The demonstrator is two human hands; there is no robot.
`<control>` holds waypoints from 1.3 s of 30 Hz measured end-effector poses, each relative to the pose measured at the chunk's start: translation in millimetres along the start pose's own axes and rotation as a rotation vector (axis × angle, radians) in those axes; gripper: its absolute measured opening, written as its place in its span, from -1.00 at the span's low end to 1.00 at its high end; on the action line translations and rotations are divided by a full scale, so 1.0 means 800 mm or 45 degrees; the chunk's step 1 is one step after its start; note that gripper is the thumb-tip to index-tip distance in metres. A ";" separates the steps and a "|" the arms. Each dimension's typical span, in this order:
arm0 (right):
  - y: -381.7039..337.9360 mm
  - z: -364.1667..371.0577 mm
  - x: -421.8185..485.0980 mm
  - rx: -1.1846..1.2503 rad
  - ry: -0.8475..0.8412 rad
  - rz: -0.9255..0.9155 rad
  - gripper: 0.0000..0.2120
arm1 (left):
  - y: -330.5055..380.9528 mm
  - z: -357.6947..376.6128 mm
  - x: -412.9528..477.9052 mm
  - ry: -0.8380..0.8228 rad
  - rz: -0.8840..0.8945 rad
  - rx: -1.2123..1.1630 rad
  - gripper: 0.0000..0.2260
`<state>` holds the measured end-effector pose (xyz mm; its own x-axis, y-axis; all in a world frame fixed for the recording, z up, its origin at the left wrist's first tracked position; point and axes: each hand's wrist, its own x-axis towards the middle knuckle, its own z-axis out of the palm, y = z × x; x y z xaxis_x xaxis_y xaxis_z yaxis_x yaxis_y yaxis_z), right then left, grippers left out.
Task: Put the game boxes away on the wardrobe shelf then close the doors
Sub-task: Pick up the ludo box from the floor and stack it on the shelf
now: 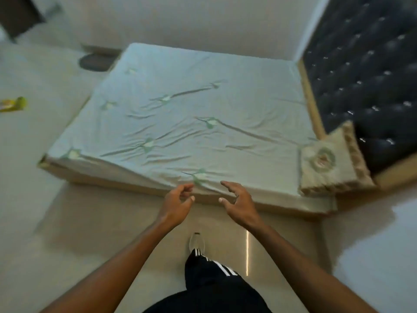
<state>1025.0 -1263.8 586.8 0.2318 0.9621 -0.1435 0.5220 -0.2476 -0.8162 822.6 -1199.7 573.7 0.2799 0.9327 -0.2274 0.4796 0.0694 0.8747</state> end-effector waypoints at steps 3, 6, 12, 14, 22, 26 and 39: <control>-0.059 0.059 0.087 -0.044 -0.212 -0.153 -0.51 | -0.025 -0.079 0.029 0.203 -0.105 -0.065 -0.68; -0.115 0.123 0.158 -0.084 -0.393 -0.331 -0.50 | -0.047 -0.154 0.045 0.409 -0.217 -0.138 -0.66; -0.240 0.259 0.247 -0.105 -0.769 -0.564 -0.52 | -0.095 -0.286 0.044 0.897 -0.415 -0.313 -0.67; -0.277 0.313 0.269 -0.118 -0.887 -0.637 -0.50 | -0.118 -0.327 0.039 1.036 -0.466 -0.336 -0.67; -0.426 0.524 0.332 -0.161 -1.095 -0.833 -0.49 | -0.213 -0.514 0.056 1.262 -0.549 -0.328 -0.68; -0.496 0.619 0.370 -0.147 -1.130 -0.836 -0.46 | -0.259 -0.626 0.081 1.273 -0.550 -0.319 -0.69; -0.733 0.945 0.549 -0.014 -1.071 -0.691 -0.52 | -0.417 -1.024 0.235 1.202 -0.535 -0.242 -0.70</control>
<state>199.9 -609.7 579.6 -0.6938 0.7124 -0.1059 0.3939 0.2522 -0.8839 33.6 -757.6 589.5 -0.6800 0.7123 -0.1739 0.2264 0.4295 0.8742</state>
